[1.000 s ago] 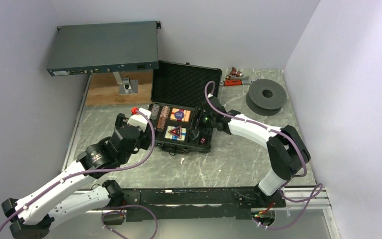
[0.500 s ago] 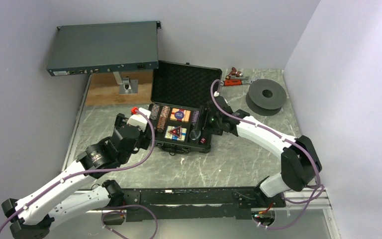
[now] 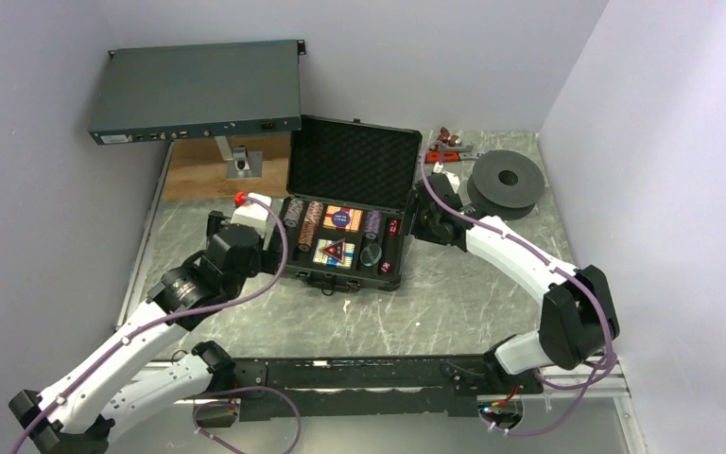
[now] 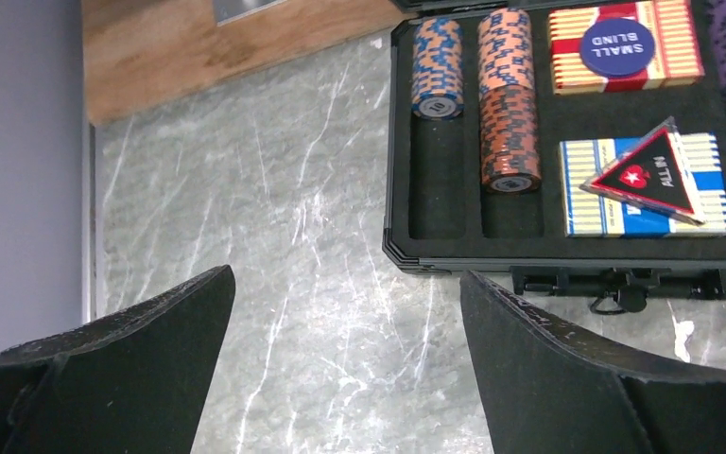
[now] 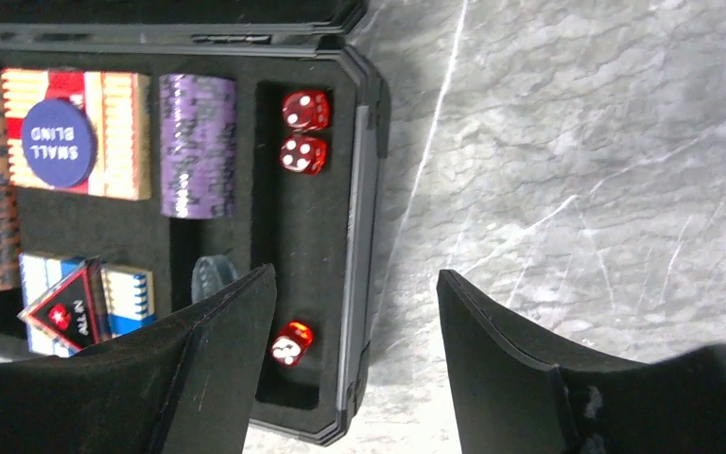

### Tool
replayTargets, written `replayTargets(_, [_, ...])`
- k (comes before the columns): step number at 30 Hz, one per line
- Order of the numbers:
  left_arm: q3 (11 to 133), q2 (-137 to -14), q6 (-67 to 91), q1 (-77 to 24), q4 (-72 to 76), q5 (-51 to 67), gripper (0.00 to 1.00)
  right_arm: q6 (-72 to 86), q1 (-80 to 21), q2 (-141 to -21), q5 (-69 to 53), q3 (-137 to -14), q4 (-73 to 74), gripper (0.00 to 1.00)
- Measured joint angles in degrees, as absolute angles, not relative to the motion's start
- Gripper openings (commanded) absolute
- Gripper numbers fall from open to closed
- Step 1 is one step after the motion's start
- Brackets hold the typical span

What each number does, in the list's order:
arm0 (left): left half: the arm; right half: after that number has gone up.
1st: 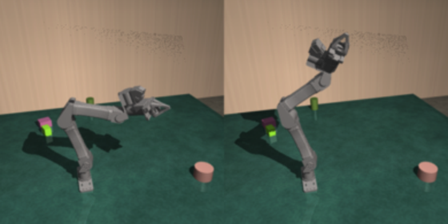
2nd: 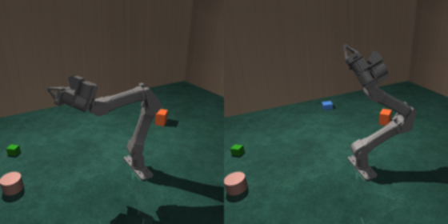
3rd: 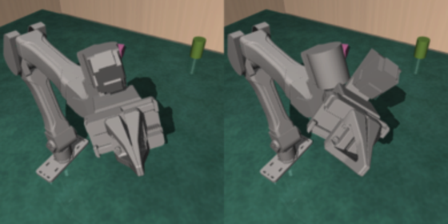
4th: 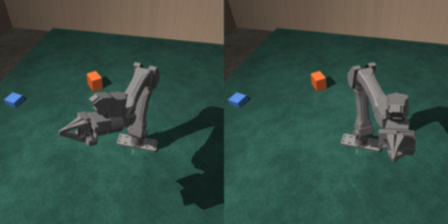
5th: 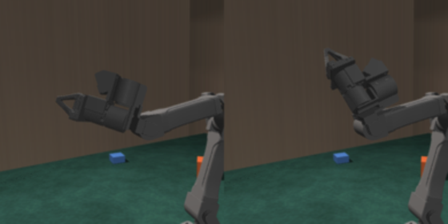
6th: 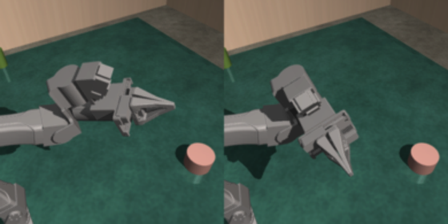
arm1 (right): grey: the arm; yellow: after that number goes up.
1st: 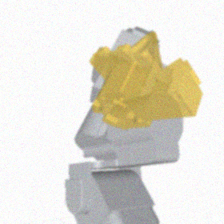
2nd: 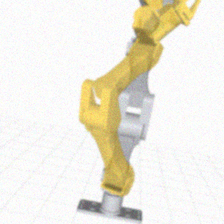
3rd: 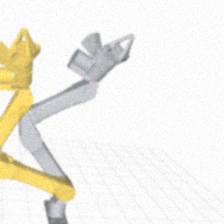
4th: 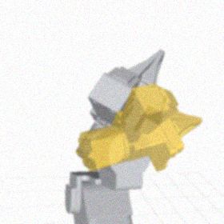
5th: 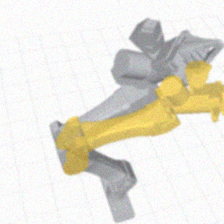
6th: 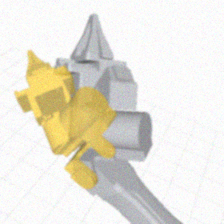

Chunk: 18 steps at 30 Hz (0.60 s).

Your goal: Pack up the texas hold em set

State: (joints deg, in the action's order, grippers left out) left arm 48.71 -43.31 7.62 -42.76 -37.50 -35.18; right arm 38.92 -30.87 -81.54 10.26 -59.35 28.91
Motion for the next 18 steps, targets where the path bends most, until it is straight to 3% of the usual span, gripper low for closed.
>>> replayTargets(8, [51.8, -52.2, 17.5, -29.4, -37.9, -27.7, 1.00, 37.5, -28.5, -87.9, 6.8, -59.4, 26.6, 0.59])
replayTargets(11, [51.7, -53.7, 19.7, -23.3, -36.6, -22.8, 0.96, 37.0, -28.6, -91.1, 4.4, -59.4, 25.8, 0.55])
replayTargets(18, [49.8, -59.8, 23.5, -11.2, -28.0, -10.5, 0.84, 36.8, -28.6, -93.2, 1.8, -59.4, 23.5, 0.30])
